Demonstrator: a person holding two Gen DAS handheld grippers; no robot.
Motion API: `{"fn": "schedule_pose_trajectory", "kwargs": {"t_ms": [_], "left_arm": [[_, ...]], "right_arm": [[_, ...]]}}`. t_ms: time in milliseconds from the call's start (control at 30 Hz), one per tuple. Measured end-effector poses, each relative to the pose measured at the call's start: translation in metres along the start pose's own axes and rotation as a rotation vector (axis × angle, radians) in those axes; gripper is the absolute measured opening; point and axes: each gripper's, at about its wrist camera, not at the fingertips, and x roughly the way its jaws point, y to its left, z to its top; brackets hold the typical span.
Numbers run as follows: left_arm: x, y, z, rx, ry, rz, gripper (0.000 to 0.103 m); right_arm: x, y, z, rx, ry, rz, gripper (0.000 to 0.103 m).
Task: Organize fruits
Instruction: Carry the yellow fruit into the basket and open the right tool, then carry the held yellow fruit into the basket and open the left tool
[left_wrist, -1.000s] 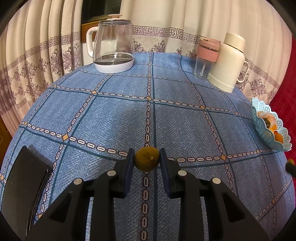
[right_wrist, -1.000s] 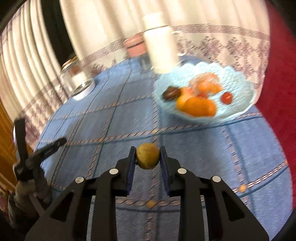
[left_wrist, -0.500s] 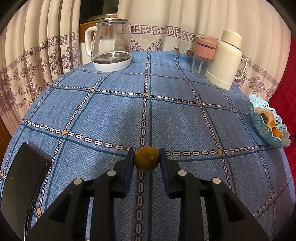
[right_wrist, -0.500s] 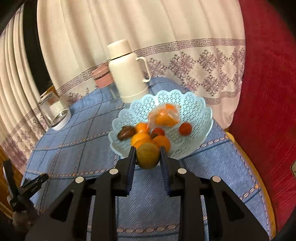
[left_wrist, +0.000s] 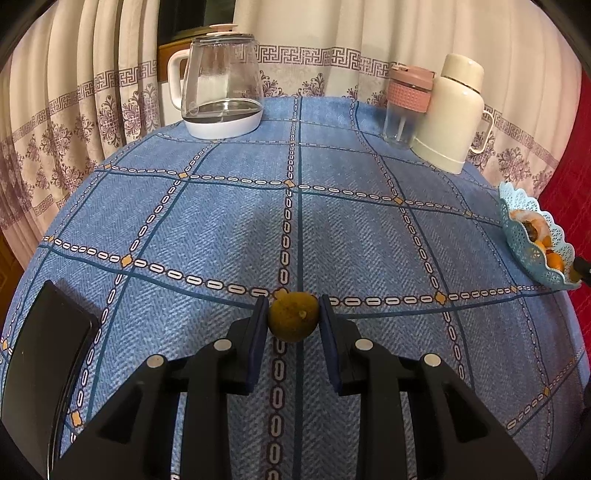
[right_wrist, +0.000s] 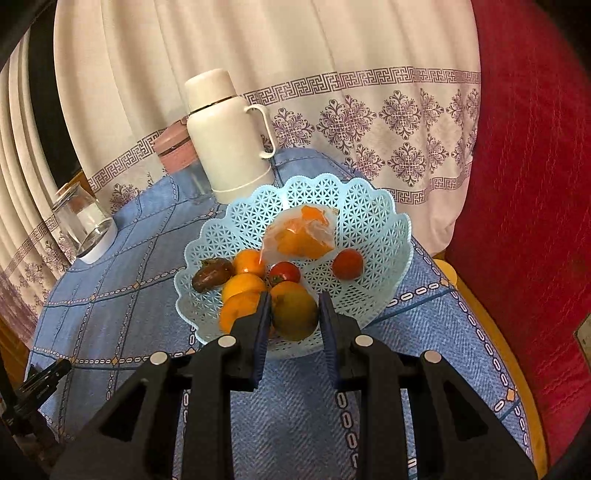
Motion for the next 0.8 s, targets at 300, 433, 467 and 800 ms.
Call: {"fn": "schedule_pose_trajectory", "kwargs": {"t_ms": [300,433,467,800], "left_arm": [[-0.001,-0.003,0.001,0.017,-0.003,0.004,0.028],[-0.002,-0.008,0.002,0.018,0.001,-0.016,0.028],[-0.003,-0.011,0.002,0.023,0.001,-0.020,0.028],[-0.011,-0.059,0.008,0.092,-0.009,-0.106,0.028]], "right_arm": [[-0.020,-0.012,-0.002,0.038,-0.082,-0.041,0.030],[-0.035,-0.022,-0.007,0.062,-0.158,-0.120,0.046],[-0.038,-0.025,-0.008,0.061,-0.169,-0.135,0.046],[-0.041,-0.043,-0.020,0.127,-0.172,-0.156,0.066]]}}
